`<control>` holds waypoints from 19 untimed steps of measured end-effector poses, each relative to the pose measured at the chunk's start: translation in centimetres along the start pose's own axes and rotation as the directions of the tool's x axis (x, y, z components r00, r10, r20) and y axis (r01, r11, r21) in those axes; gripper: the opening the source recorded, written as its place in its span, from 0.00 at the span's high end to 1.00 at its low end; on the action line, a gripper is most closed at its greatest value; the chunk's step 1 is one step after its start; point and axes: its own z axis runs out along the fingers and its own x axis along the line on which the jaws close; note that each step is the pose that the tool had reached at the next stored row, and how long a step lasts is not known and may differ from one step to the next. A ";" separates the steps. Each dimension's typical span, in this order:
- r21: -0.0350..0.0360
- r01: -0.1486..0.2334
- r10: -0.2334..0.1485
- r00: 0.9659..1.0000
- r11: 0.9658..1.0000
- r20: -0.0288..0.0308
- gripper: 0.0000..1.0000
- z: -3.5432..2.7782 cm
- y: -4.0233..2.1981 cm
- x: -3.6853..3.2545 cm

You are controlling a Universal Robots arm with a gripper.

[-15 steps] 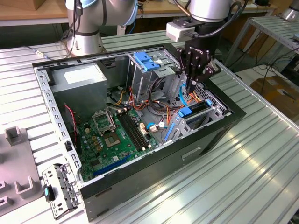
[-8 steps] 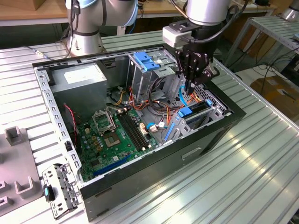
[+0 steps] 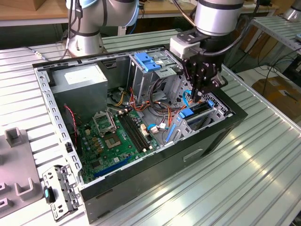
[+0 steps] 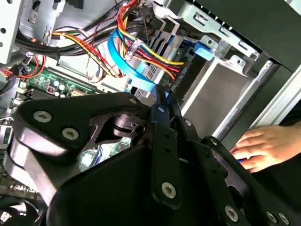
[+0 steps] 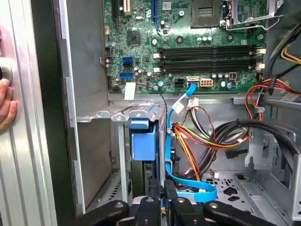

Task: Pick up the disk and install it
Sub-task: 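Insert the second disk wire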

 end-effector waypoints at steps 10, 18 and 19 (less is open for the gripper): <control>0.055 -0.008 0.005 0.999 0.998 0.052 0.84 0.36 1.39 1.87; 0.061 -0.022 0.015 0.994 0.998 0.112 0.84 0.58 1.39 2.78; 0.061 -0.022 0.015 0.994 0.998 0.112 0.84 0.61 1.38 2.91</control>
